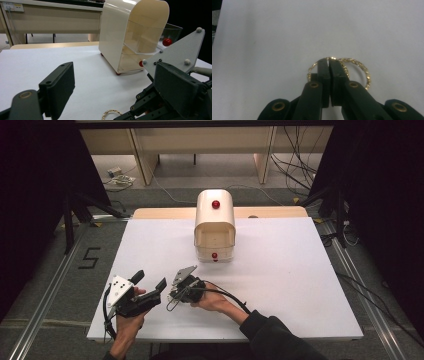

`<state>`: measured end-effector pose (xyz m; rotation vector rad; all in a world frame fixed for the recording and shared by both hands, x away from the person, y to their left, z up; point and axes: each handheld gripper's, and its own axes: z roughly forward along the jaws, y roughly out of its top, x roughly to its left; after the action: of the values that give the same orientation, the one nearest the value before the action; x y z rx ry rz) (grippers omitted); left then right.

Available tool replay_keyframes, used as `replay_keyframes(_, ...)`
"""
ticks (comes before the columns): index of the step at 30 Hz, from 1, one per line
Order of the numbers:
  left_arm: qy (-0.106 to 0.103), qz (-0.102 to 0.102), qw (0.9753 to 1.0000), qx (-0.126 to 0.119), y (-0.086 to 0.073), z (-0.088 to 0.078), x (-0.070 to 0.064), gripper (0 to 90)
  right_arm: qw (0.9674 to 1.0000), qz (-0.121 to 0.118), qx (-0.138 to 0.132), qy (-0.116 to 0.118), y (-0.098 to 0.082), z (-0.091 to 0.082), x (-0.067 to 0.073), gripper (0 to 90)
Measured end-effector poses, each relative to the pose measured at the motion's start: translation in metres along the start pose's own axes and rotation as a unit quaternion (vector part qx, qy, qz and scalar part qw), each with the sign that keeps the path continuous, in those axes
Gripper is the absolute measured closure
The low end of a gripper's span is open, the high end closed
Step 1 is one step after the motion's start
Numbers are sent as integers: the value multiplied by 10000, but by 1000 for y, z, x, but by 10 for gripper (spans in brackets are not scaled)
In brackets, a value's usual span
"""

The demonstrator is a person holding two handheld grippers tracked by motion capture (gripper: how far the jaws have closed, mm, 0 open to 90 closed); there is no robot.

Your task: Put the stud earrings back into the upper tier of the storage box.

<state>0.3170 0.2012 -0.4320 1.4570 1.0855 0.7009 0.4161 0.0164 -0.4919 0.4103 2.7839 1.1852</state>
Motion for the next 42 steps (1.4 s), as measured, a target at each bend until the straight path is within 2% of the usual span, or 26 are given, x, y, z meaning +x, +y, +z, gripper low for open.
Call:
replay_keyframes(8, 9, -5, 10000, -6, 0, 0, 0, 164, 9999, -10, -72, -70, 1, -8, -4, 900)
replay_keyframes(12, 3, 0, 10000, 4, 0, 0, 0, 164, 10000, -41, -51, -31, 1, -8, -4, 900)
replay_keyframes(17, 6, -3, 10000, 0, 0, 0, 0, 164, 10000, -16, -13, 31, 0, -3, -3, 781)
replay_keyframes(21, 15, -6, 10000, -6, 0, 0, 0, 164, 9999, -45, 94, 37, -1, 3, -2, 752)
replay_keyframes(25, 34, -14, 10000, -16, 0, 0, 0, 164, 9999, -70, 96, 7, 0, 5, -2, 768)
replay_keyframes(29, 35, -15, 10000, -22, 0, 0, 0, 164, 9998, -119, 138, -24, 1, 5, -1, 838)
replay_keyframes(35, 44, -9, 10000, -25, 0, -1, 0, 164, 9998, -138, 131, -56, 0, 4, 0, 857)
replay_keyframes(42, 64, -13, 10000, -25, 0, -1, 1, 163, 9997, -70, -222, -63, 0, -12, -1, 860)
